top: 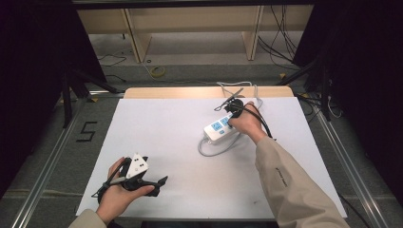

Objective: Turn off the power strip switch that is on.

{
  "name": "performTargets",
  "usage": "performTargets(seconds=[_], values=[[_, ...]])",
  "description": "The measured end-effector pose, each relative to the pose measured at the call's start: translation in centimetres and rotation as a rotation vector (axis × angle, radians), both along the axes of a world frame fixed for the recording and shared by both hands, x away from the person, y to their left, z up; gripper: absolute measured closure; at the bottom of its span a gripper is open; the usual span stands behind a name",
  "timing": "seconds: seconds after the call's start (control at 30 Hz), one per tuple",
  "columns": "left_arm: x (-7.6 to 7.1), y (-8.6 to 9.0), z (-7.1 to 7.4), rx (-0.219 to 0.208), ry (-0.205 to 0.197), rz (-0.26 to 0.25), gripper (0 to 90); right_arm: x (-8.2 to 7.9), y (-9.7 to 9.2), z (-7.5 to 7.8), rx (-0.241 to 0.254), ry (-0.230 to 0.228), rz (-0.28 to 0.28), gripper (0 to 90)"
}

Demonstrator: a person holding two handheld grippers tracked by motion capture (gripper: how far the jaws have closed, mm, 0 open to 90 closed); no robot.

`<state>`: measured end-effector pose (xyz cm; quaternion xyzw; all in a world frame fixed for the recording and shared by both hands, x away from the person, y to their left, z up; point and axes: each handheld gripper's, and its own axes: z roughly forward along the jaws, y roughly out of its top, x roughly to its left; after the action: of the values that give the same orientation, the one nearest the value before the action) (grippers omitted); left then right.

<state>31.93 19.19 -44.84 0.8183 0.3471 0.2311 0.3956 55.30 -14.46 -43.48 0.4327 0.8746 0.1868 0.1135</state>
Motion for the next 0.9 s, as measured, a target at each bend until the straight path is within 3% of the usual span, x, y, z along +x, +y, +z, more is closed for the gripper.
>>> performTargets(seconds=[0.9], values=[[0.02,-0.08,-0.03,-0.003,0.003,-0.002,4.9,-0.06,0.34,0.00,-0.021,0.000,-0.006,90.0]])
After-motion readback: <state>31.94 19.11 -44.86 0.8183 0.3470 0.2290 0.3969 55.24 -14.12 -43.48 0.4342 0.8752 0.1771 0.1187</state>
